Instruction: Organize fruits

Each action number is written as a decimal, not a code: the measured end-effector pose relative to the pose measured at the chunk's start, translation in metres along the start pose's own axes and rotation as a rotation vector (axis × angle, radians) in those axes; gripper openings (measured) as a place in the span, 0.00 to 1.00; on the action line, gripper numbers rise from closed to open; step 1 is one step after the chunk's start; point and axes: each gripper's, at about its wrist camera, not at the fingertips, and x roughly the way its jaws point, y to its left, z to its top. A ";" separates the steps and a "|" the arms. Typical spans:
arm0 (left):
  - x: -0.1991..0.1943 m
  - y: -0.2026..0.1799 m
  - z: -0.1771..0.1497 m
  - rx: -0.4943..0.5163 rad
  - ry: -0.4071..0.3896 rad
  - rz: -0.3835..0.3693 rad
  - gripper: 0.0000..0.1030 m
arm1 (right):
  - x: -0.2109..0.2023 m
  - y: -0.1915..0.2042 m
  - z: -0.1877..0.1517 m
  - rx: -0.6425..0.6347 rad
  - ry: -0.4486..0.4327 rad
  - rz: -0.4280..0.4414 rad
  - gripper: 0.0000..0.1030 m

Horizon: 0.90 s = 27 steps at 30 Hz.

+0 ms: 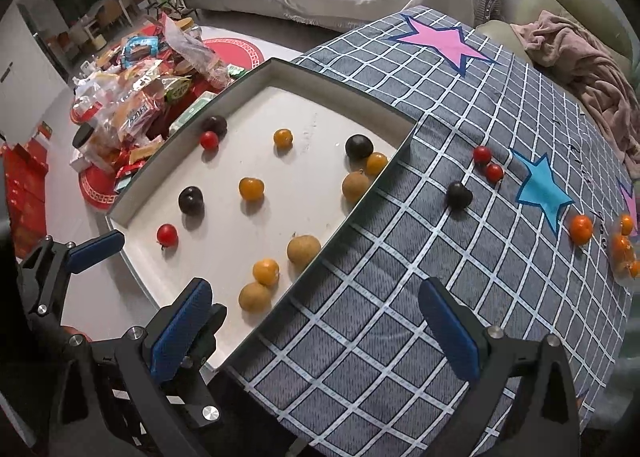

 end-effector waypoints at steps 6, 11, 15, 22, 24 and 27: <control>-0.004 -0.004 -0.006 0.011 0.000 -0.003 0.99 | 0.000 0.002 -0.006 -0.003 0.007 0.000 1.00; -0.006 -0.006 -0.008 0.017 0.000 -0.006 0.99 | 0.001 0.000 -0.009 -0.001 0.011 -0.001 1.00; -0.008 -0.007 -0.010 0.018 0.003 -0.007 0.99 | 0.001 -0.001 -0.011 0.004 0.014 -0.001 1.00; -0.008 -0.009 -0.012 0.019 0.011 -0.008 0.99 | 0.001 -0.001 -0.013 0.004 0.015 0.002 1.00; -0.008 -0.009 -0.012 0.017 0.014 -0.010 0.99 | 0.001 -0.001 -0.014 0.003 0.014 0.003 1.00; -0.008 -0.009 -0.013 0.014 0.019 -0.012 0.99 | 0.001 0.000 -0.015 0.000 0.016 0.002 1.00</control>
